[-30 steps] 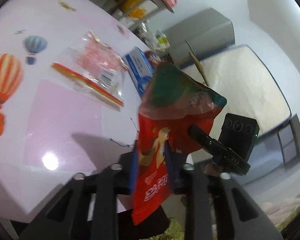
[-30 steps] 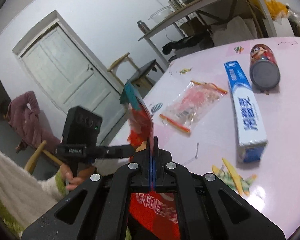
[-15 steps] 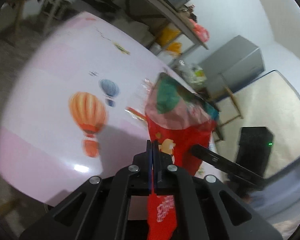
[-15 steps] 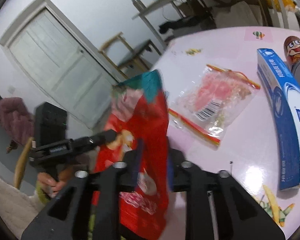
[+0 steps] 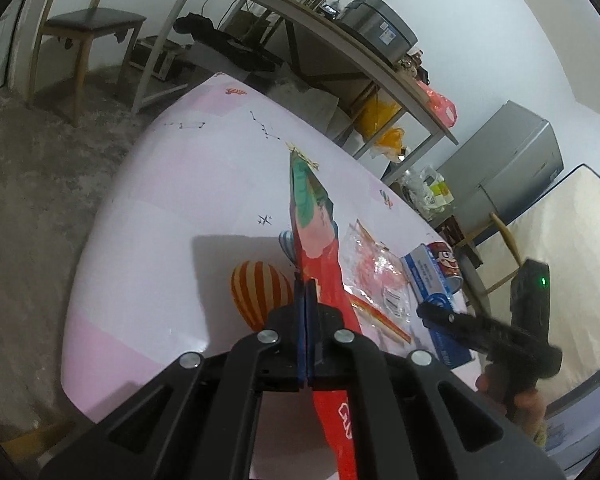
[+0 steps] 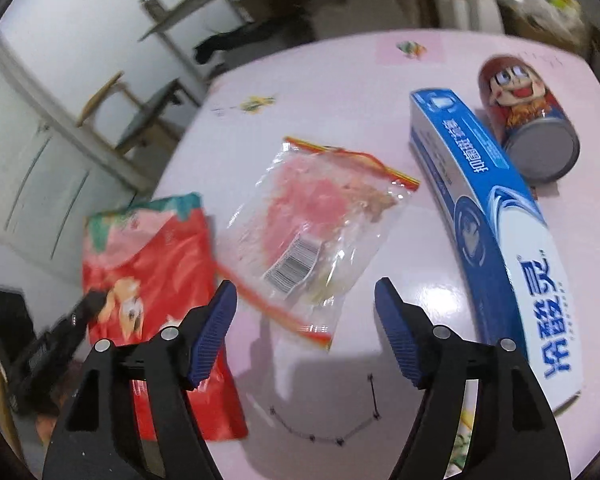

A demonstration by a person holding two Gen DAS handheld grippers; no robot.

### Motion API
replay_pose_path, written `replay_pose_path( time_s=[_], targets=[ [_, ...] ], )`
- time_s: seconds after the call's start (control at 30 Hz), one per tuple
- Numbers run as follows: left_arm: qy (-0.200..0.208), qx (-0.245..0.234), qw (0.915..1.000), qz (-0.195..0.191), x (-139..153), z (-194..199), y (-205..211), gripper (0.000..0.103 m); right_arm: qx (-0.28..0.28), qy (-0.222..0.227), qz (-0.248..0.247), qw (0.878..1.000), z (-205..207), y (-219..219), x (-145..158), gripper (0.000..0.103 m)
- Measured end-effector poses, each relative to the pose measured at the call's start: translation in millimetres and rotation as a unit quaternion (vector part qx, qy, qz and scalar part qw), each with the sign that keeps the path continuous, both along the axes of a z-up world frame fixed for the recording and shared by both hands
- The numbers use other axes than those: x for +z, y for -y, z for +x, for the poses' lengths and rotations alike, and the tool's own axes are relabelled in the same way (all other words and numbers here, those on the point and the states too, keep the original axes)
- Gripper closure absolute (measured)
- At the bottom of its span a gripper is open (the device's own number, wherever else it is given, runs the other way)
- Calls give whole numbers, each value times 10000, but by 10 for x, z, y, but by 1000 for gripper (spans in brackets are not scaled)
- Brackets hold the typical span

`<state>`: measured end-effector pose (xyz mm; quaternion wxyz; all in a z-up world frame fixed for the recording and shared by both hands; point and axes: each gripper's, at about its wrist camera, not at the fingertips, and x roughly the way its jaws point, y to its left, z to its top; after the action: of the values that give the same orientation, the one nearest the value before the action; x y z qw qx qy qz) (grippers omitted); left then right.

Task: Collect trash
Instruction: 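Open the right tool to release the bag while the left tool keeps holding it, then grasp the clear ziplock bag with the right tool while the left tool holds the red snack bag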

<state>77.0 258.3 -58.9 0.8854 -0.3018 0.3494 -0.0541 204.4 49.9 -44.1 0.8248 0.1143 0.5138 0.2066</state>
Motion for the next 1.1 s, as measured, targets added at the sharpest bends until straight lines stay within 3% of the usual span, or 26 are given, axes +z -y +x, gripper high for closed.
replay_pose_path(
  time_s=[0.13, 0.27, 0.5, 0.7, 1.1],
  targets=[
    [-127, 15, 9995, 274, -50, 105, 40, 103, -295, -33, -434, 9986, 134, -107, -79, 35],
    [-201, -24, 9993, 308, -127, 155, 42, 103, -326, -23, -668, 9972, 144, -220, -137, 37],
    [-279, -38, 9991, 331, -184, 200, 76, 103, -351, 217, -1005, 9941, 122, -210, -137, 79],
    [-280, -7, 9993, 232, -174, 171, 50, 103, -253, 421, -1070, 9931, 52, -155, -96, 92],
    [150, 61, 9998, 94, 156, -19, -29, 103, -212, 1329, -1430, 9805, -259, 0, 285, 95]
  ],
)
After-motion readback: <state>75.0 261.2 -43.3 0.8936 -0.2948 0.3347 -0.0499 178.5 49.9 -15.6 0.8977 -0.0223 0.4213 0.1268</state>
